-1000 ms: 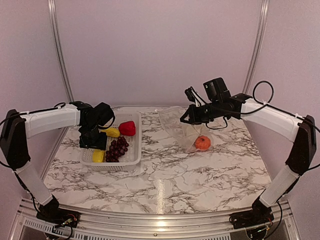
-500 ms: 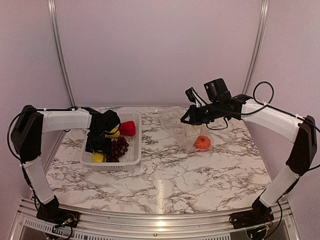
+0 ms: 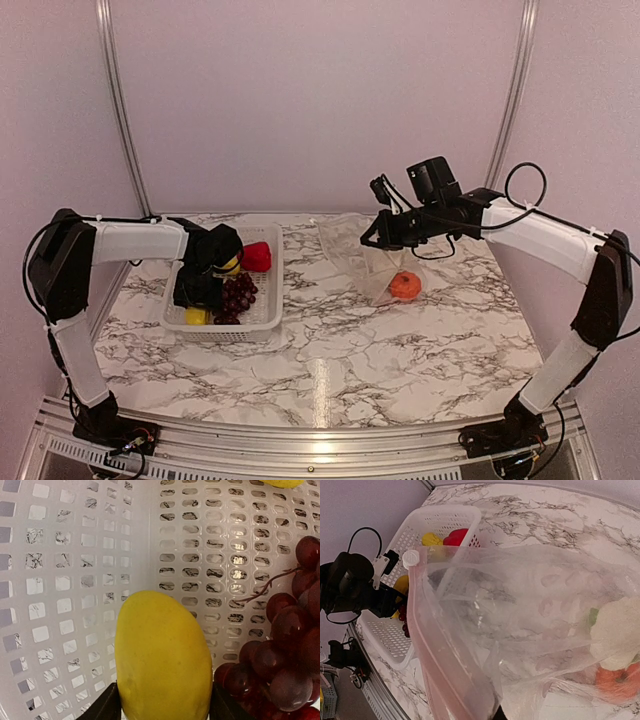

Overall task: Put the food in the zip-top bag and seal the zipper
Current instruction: Pick up the fake fruit from the bin.

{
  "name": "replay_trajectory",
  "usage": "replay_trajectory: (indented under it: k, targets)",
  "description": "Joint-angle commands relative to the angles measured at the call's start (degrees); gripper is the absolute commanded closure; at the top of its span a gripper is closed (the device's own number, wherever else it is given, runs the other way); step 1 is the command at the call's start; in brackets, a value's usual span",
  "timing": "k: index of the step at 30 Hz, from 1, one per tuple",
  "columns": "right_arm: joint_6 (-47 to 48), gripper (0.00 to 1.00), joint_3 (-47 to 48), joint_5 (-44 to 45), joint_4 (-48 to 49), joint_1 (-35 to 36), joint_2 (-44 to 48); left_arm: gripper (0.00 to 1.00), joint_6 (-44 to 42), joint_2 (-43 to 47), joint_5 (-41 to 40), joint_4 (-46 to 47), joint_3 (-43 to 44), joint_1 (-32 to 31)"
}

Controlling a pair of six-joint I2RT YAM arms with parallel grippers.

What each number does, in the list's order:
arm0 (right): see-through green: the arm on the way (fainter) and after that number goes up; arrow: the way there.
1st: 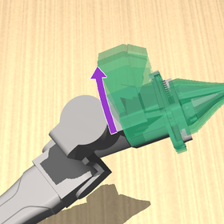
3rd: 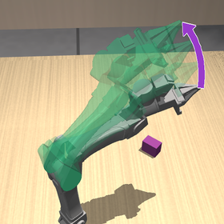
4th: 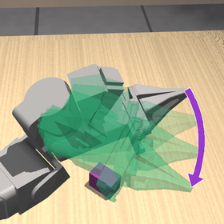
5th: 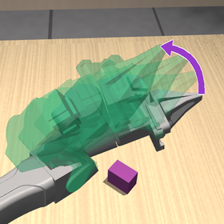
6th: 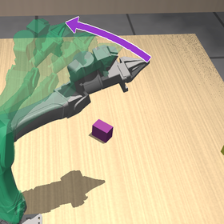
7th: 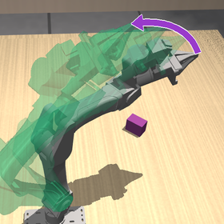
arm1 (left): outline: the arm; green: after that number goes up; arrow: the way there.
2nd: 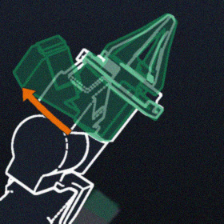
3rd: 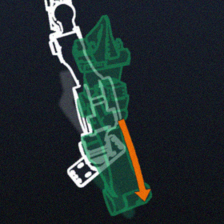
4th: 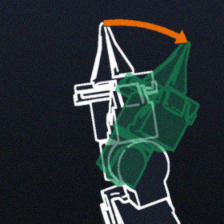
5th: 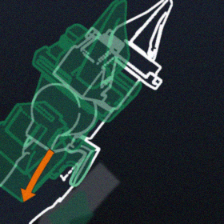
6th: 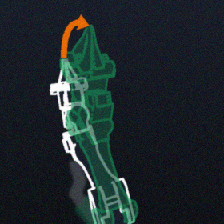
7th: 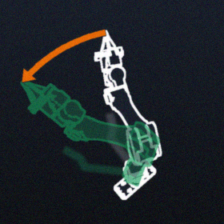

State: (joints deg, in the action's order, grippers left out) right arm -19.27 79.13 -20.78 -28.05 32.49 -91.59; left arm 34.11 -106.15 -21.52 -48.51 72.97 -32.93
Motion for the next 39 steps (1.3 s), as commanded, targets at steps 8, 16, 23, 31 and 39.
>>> replay_trajectory:
  k: [8,16,23,31,39]
  targets:
    - [0.74,1.0,3.55,0.7,-1.45,-0.42,-0.34,0.46,-0.33,3.62,0.18,-2.15,4.48,0.14]
    - [1.11,1.0,4.73,1.55,-2.29,-0.54,-0.1,0.5,-2.68,5.25,1.14,-6.97,18.69,-0.1]
    - [1.11,1.0,6.56,2.35,-3.24,-0.54,-0.07,0.55,-7.59,6.0,8.22,-1.51,32.35,-5.12]
    - [1.29,1.0,9.89,2.84,-4.71,-0.8,-0.57,0.63,-16.79,7.47,11.99,19.22,34.98,-17.51]
    - [-0.84,1.0,11.83,-0.22,-5.14,-1.03,-0.31,0.68,-15.18,6.76,15.16,44.91,27.81,-21.83]
